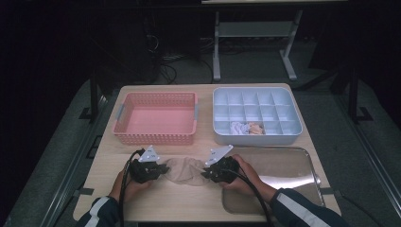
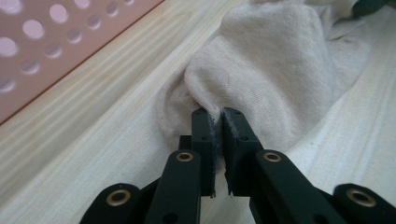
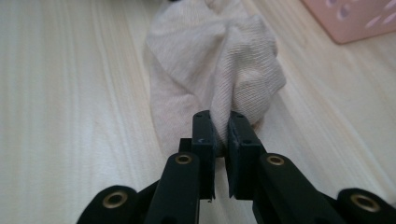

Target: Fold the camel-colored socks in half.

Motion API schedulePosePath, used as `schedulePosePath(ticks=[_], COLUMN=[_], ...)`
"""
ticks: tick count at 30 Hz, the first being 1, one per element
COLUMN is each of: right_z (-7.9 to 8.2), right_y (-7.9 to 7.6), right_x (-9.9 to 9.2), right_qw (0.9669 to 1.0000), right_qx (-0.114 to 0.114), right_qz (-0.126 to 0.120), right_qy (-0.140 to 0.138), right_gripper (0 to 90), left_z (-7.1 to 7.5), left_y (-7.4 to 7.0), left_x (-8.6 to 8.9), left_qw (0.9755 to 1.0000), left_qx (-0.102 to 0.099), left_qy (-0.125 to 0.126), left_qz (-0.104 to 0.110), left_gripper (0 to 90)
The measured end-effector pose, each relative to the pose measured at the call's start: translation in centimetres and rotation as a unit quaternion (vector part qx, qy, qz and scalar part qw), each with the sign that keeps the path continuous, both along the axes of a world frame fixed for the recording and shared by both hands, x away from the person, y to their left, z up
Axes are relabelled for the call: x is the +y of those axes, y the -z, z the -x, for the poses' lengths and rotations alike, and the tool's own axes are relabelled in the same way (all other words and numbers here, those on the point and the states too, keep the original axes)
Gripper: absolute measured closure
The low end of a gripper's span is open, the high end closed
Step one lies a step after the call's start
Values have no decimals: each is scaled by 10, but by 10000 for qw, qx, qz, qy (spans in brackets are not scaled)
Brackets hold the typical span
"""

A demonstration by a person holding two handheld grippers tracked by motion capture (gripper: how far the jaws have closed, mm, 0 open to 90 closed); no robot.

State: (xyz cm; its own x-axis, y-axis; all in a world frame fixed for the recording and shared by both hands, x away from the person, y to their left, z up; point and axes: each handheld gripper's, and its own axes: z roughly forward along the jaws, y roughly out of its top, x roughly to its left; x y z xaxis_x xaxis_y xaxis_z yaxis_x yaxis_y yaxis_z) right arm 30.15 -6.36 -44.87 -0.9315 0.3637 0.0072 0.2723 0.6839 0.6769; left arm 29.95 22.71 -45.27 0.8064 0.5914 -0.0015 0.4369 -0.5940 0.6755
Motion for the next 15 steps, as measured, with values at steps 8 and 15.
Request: schedulePosePath(ticks=[8,15], right_z=[7,5], right_y=[-14,-7], right_x=[-3,1], right_qw=[9998,9997], right_qx=[24,-115], right_qz=[-176,211], right_qy=[-35,39], right_gripper=[741,698], left_z=[-4,-10], left_y=[-8,-7], left_x=[9,23], left_qw=[9990,9970], left_qx=[-72,-175], left_qy=[-432,-747], left_qz=[17,117], left_gripper=[615,406])
